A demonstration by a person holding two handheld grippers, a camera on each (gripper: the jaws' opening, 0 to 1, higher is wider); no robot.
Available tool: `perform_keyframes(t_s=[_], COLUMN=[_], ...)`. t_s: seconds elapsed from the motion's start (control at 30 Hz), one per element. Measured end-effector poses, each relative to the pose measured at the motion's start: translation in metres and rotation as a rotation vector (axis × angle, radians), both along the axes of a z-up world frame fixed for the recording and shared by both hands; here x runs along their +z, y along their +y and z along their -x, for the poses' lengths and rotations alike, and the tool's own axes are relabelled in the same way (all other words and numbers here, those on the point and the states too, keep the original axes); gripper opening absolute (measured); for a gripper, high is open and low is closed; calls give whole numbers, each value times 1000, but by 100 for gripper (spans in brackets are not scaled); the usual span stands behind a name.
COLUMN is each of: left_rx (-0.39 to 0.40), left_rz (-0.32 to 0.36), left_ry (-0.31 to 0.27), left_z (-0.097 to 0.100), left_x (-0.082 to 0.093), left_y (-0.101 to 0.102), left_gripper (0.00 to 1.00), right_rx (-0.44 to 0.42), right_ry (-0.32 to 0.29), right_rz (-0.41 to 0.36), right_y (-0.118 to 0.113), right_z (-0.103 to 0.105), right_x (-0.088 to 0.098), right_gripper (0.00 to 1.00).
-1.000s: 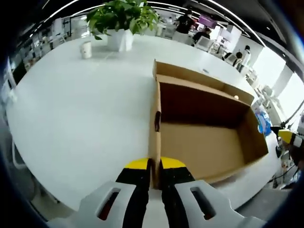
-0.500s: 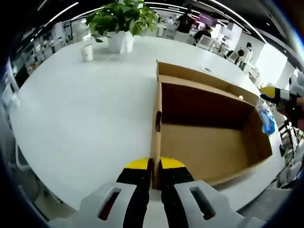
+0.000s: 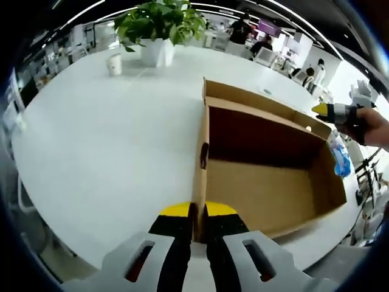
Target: Operate the shoe box by opening the lid, removing the specified soft item, and placing it in the target area until the item is outside and the box remains undamaged.
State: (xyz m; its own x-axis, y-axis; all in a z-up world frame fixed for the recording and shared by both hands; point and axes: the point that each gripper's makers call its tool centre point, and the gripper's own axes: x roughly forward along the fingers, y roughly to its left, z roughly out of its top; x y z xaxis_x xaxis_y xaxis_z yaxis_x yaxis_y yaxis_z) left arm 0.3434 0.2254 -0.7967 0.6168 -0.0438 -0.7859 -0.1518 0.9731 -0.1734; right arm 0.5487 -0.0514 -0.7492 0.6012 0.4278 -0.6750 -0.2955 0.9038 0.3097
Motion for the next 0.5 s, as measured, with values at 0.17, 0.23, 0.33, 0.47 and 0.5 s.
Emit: perform_keyframes(t_s=[0.17, 0.23, 0.33, 0.47, 0.5], left_rx=[-5, -3, -2, -6, -6], left_rz=[-8, -6, -4, -7, -7], left_ry=[1, 1, 1, 1, 1], left_z=[-1, -1, -1, -1, -1], left_x=[0, 0, -1, -1, -1], left_y=[-1, -1, -1, -1, -1], left_gripper=[4, 4, 4, 4, 4], right_rx=[7, 12, 11, 0, -6], right_ry=[20, 27, 43, 72, 81], right_rz=[3, 8, 15, 27, 27], right_y=[5, 7, 6, 1, 0], right_z=[-6, -9, -14, -30, -32], right_x=[-6, -10, -17, -33, -37], right_gripper=[30, 30, 28, 25, 24])
